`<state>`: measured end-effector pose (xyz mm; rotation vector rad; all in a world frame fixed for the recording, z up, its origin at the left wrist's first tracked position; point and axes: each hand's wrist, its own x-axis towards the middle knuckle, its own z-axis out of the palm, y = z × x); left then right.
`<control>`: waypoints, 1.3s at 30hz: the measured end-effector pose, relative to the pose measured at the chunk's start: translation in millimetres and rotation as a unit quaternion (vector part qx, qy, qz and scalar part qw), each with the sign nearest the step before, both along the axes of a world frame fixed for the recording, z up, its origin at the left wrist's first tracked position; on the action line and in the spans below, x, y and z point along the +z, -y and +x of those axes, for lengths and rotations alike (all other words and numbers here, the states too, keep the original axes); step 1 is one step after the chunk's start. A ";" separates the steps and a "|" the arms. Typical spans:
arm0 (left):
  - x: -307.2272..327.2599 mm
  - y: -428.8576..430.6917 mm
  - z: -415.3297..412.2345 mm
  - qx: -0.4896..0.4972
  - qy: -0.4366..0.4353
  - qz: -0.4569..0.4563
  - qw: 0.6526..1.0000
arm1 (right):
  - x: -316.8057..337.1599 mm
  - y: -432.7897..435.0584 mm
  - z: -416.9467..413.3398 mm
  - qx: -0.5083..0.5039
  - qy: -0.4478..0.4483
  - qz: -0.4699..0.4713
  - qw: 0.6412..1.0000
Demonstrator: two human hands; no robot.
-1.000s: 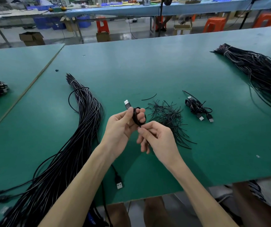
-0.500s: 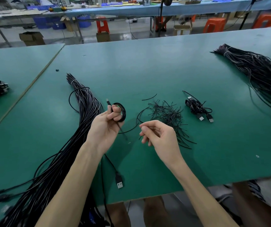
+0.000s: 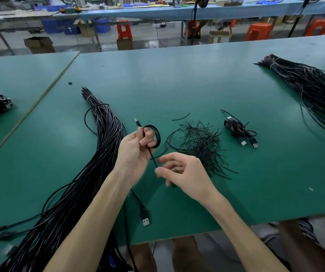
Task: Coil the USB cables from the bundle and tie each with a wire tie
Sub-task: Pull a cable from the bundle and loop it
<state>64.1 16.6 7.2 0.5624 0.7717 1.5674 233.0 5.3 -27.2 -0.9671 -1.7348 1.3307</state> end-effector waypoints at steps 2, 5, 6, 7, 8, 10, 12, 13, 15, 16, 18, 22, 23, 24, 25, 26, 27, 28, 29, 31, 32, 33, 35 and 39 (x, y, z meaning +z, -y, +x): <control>-0.5 0.7 1.5 -0.006 -0.017 0.001 1.000 | 1.1 -0.4 0.8 0.004 -0.008 0.001 1.000; -0.4 1.5 1.3 -0.013 -0.045 0.000 0.999 | 2.8 0.3 0.6 -0.039 -0.010 0.017 0.999; 0.0 2.0 0.8 -0.015 -0.056 -0.002 0.998 | 2.7 -0.2 1.1 -0.064 -0.012 0.023 0.998; 0.5 2.7 0.4 -0.018 -0.065 -0.003 0.998 | 2.6 -0.9 1.7 -0.089 -0.015 0.029 0.995; 1.1 3.6 0.1 -0.024 -0.069 -0.004 0.997 | 2.6 -1.6 2.3 -0.111 -0.019 0.034 0.993; 2.6 5.2 0.3 -0.038 -0.064 -0.006 0.997 | 2.5 -2.6 3.1 -0.133 -0.022 0.040 0.990; 4.6 6.4 -0.5 -0.050 -0.052 -0.006 0.997 | 2.6 -2.2 2.4 -0.146 -0.019 0.052 0.988; 5.8 6.6 -1.1 -0.055 -0.047 -0.005 0.997 | 2.6 -2.0 2.1 -0.155 -0.018 0.060 0.986; 7.9 7.3 -2.8 -0.068 -0.044 -0.003 0.997 | 2.1 -1.9 2.2 -0.173 -0.021 0.072 0.982; 8.1 7.5 -2.9 -0.074 -0.048 -0.004 0.996 | 2.0 -1.9 2.3 -0.179 -0.022 0.077 0.981; 6.1 7.3 -1.2 -0.074 -0.072 -0.010 0.995 | 1.6 -2.5 2.1 -0.186 -0.020 0.082 0.979; 0.0 4.1 -0.6 -0.053 -0.105 -0.012 0.993 | 0.7 -2.1 1.1 -0.163 -0.004 0.062 0.985; -1.0 3.1 -1.8 -0.048 -0.106 -0.010 0.993 | 0.6 -1.9 1.1 -0.152 -0.003 0.056 0.987; -1.9 2.2 -3.0 -0.042 -0.109 -0.010 0.993 | 0.6 -1.4 1.3 -0.143 -0.003 0.054 0.988; -2.9 1.5 -3.6 -0.036 -0.112 -0.009 0.993 | 0.6 -1.0 1.1 -0.136 -0.004 0.056 0.989; -3.9 0.9 -3.6 -0.031 -0.117 -0.009 0.993 | 0.9 -0.6 1.0 -0.130 -0.005 0.057 0.990; -4.7 0.7 -3.1 -0.027 -0.122 -0.007 0.992 | 1.0 -0.6 0.8 -0.125 -0.007 0.059 0.990; -5.2 0.8 -2.3 -0.024 -0.129 -0.005 0.991 | 1.3 -0.4 0.1 -0.119 -0.007 0.060 0.991; -5.3 0.9 -1.6 -0.024 -0.138 -0.003 0.990 | 1.2 -0.3 -0.7 -0.112 -0.006 0.061 0.992; -5.0 1.9 -0.3 -0.031 -0.160 0.001 0.987 | 1.1 0.2 -2.6 -0.103 0.007 0.071 0.992; -4.7 2.9 0.8 -0.038 -0.174 0.002 0.984 | 1.0 0.3 -3.1 -0.106 0.015 0.084 0.991; -4.5 4.2 2.3 -0.049 -0.190 0.005 0.981 | 1.0 0.2 -3.2 -0.114 0.021 0.097 0.988; -4.1 7.3 6.4 -0.082 -0.231 0.014 0.969 | 2.6 0.3 -2.9 -0.136 0.014 0.113 0.984; -3.9 10.7 15.6 -0.138 -0.282 0.015 0.949 | 4.4 -0.2 -0.4 -0.158 -0.030 0.087 0.983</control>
